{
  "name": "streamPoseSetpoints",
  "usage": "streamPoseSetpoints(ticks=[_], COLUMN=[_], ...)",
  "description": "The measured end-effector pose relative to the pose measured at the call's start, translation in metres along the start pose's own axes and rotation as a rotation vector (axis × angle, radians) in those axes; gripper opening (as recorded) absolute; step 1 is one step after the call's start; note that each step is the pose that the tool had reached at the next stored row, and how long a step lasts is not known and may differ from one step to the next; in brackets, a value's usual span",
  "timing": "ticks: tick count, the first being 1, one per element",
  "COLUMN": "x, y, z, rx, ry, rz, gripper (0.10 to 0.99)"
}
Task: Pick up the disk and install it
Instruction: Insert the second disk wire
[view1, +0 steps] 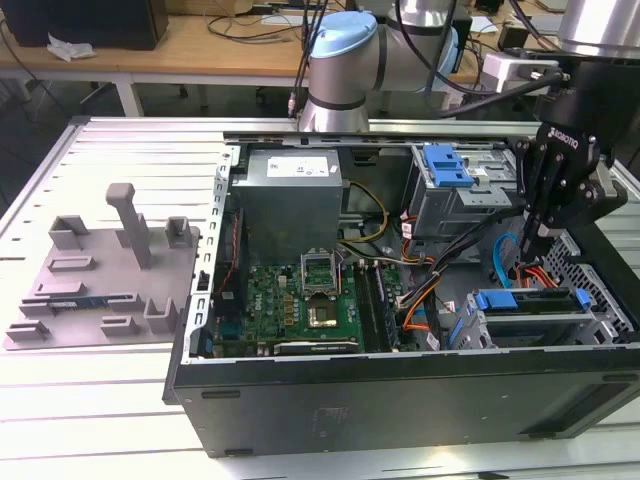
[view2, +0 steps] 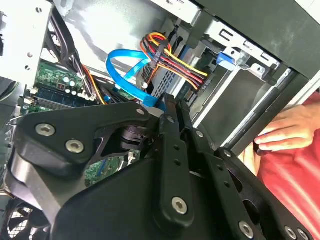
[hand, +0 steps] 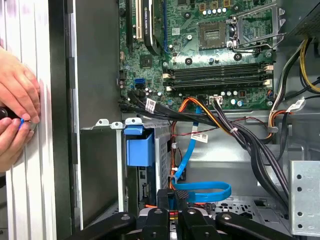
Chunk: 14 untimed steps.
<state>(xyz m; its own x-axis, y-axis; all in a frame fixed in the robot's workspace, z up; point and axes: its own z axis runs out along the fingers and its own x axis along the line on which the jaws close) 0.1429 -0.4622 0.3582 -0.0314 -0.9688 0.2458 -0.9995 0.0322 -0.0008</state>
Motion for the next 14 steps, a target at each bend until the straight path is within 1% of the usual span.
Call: streamPoseSetpoints(ticks=[3,5,6,8,9,10,13,14], x=[0.0125,0.0202,0.0230,0.0266,0.0300,0.0313,0.0384,0.0422], y=[-0.0004,-0.0007,-0.0008,-0.0010,-0.0012,-0.0013,-0.0018,-0.0020], z=[0.0032,0.0051,0.0058,0.0067,0.0075,0.0079,0.0097,0.0106], rx=[-0.001,-0.002,-0.002,-0.003,-0.003,-0.003,-0.004,-0.005], ry=[-0.0353,-0.0616,-0.0701,-0.0824,-0.0955,-0.1011,-0.1287,-0.1425], rz=[0.000,0.000,-0.001,-0.001,-0.001,-0.001,-0.001,-0.001], gripper=[0.165,0.165,0.165,0.165,0.165,0.165,0.165,0.165])
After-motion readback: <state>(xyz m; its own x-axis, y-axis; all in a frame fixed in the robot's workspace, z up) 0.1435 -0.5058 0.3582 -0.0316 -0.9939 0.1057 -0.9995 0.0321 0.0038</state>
